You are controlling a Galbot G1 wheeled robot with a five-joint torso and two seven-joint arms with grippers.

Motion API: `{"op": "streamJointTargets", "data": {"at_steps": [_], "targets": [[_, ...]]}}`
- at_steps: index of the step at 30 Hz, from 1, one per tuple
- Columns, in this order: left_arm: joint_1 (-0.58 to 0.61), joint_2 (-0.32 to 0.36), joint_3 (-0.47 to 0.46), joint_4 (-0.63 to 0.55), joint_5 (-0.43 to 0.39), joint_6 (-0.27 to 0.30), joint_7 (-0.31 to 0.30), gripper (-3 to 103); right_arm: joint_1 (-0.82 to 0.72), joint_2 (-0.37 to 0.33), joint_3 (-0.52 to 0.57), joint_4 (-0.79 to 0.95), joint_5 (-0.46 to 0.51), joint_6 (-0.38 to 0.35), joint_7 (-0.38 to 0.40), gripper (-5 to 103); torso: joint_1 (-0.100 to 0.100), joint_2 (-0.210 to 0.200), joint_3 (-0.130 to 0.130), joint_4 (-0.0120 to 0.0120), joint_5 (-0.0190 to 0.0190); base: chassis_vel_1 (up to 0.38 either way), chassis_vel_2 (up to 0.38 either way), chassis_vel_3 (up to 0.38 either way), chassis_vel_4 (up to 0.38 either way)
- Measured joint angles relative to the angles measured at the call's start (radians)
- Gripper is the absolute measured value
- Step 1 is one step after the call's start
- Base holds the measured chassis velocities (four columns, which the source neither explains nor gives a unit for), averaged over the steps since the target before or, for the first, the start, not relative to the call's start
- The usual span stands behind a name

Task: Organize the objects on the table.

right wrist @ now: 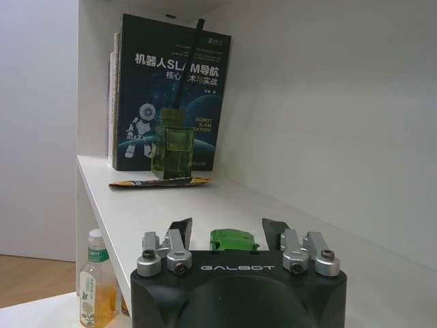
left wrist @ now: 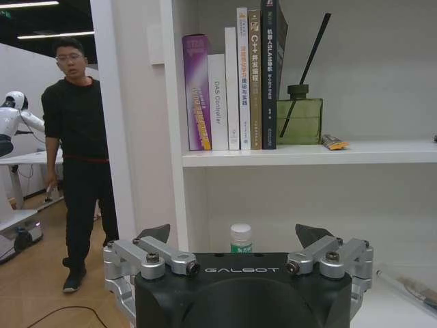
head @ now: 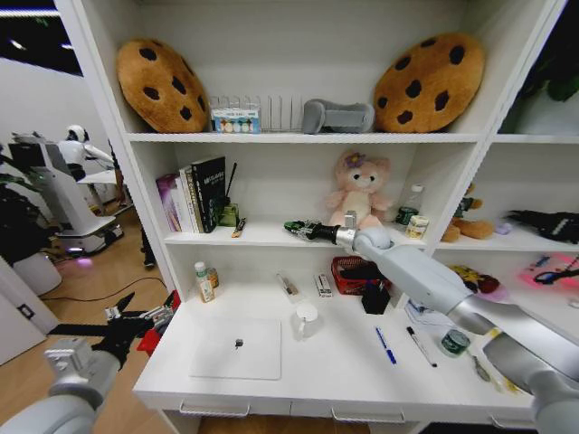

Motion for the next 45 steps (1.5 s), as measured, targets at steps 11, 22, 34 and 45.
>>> {"op": "streamJointTargets", "data": {"at_steps": [11, 22, 34, 45], "targets": [[0.000, 0.000, 0.000, 0.000, 0.000, 0.000, 0.000, 100, -0.071, -0.093, 0.168, 0.242, 0.039, -0.012, 0.227, 97, 0.000, 0.000, 0.000, 0.0002, -0.0002, 0.000, 0.000, 0.000, 0.000], [0.000, 0.000, 0.000, 0.000, 0.000, 0.000, 0.000, 100, -0.689, -0.398, 0.737, 0.852, -0.025, -0.150, 0.805, 100, 0.000, 0.000, 0.000, -0.0004, -0.0004, 0.000, 0.000, 0.000, 0.000], [0.000, 0.000, 0.000, 0.000, 0.000, 0.000, 0.000, 100, -1.589, -0.105, 1.381, 1.062, -0.346, -0.071, 0.821, 100, 0.000, 0.000, 0.000, -0.0002, -0.0001, 0.000, 0.000, 0.000, 0.000], [0.000, 0.000, 0.000, 0.000, 0.000, 0.000, 0.000, 100, -1.891, 0.286, 1.438, 1.066, -0.614, 0.095, 0.816, 100, 0.000, 0.000, 0.000, -0.0003, -0.0003, 0.000, 0.000, 0.000, 0.000]]}}
